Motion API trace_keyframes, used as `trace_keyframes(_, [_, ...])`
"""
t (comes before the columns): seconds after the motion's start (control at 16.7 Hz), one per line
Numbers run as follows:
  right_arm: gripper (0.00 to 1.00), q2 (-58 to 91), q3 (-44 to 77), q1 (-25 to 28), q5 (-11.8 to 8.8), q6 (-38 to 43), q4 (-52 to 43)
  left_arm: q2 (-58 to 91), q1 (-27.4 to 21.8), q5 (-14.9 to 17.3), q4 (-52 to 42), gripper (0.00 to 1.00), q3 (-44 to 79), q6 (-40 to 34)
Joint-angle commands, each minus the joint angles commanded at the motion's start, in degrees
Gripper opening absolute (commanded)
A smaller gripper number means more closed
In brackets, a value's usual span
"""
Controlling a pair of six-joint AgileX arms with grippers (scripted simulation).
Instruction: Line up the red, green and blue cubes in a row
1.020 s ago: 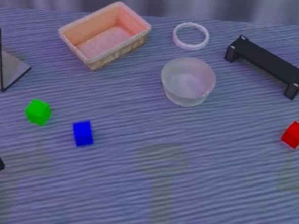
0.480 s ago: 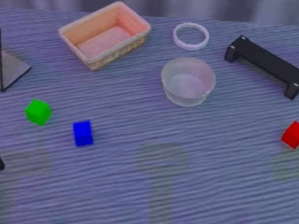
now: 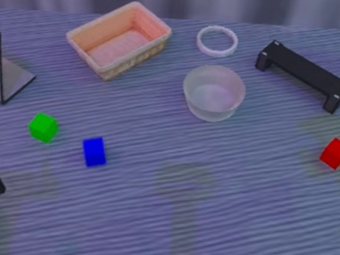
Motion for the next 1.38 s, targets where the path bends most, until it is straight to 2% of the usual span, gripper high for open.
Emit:
trace_keyframes(0.36, [1.00,29.89,22.39,1.19,0.17,-10.88,-15.60,0.00,0.00,0.00,0.00,1.00,0.00,0.00])
trace_keyframes(0.66, [1.00,45.26,34.66,1.76,-0.01,-16.38,-22.93,0.00,0.00,0.00,0.00,1.00,0.00,0.00])
trace_keyframes(1.14, [1.00,47.90,36.85,1.60,-0.08,-17.43,-23.96,0.00,0.00,0.00,0.00,1.00,0.00,0.00])
trace_keyframes(1.38, [1.00,51.07,33.30,1.83,-0.07,-17.42,-17.22,0.00,0.00,0.00,0.00,1.00,0.00,0.00])
